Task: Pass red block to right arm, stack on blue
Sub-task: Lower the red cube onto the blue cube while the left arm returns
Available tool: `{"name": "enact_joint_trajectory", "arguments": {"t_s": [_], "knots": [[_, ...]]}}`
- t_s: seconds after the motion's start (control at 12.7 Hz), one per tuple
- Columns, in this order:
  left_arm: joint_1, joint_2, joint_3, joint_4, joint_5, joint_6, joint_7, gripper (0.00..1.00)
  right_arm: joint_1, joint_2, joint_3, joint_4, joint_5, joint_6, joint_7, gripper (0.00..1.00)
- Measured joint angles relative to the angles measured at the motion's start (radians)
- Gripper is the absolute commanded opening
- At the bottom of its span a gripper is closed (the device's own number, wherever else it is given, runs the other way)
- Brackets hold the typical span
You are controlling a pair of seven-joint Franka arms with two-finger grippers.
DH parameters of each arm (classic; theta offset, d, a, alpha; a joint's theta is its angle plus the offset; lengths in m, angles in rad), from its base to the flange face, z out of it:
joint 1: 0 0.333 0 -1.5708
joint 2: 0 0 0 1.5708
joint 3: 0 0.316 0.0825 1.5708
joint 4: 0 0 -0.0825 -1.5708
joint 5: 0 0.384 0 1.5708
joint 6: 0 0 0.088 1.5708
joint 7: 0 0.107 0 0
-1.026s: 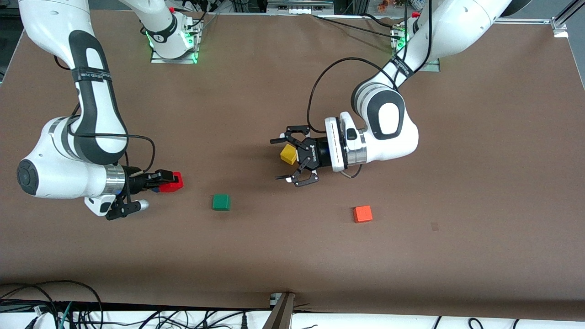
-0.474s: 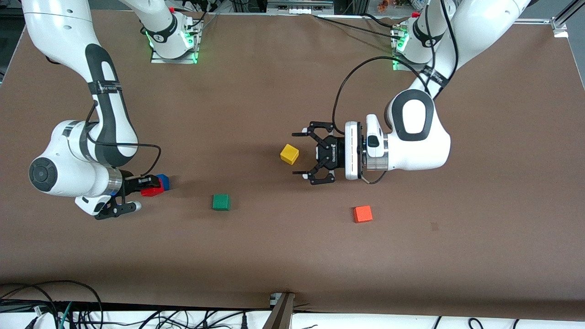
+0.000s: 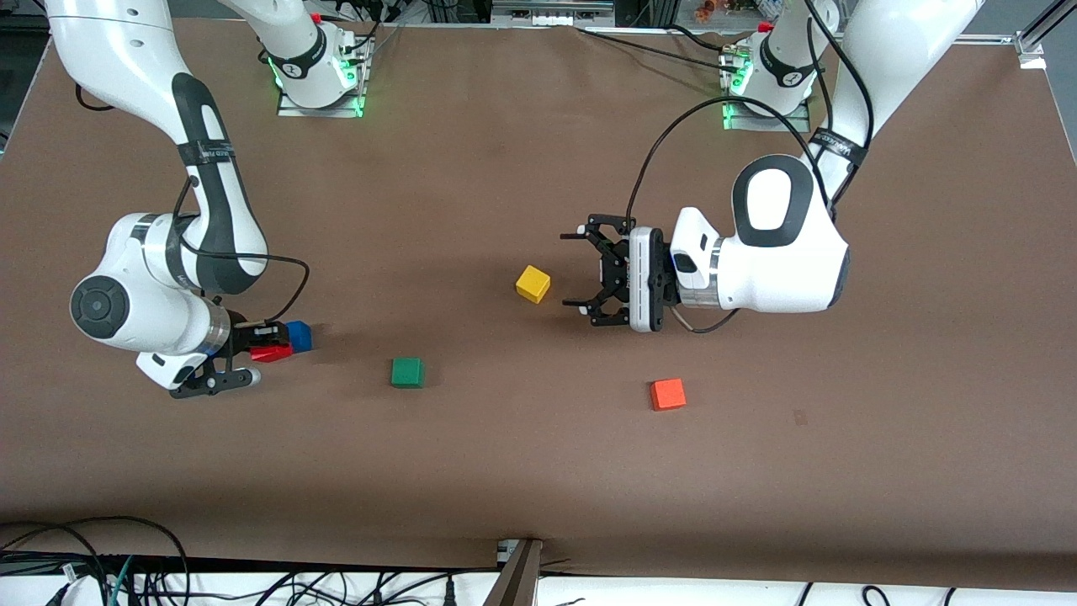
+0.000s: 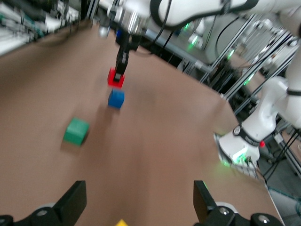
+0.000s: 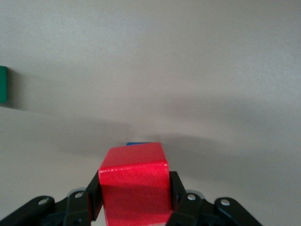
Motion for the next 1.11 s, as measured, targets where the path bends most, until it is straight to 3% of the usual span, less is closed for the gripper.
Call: {"name": "enact_joint_trajectory", "arguments": {"t_s": [0.32,0.63,1.11], "knots": [[0.003,0.000,0.002,-0.002,0.145,-0.046,-0.272,1.00,0.005,-0.032,0.000,-0.062,-0.001,0.045,0.019,0.11],[0.036,-0.015,0.012,0.014,0.362,-0.156,-0.595,1.00,0.012,-0.049,0.000,-0.116,-0.009,0.113,0.020,0.11],[0.096,-0.172,0.015,0.083,0.798,-0.401,-1.044,1.00,0.029,-0.054,0.000,-0.162,-0.013,0.173,0.024,0.11]]}}
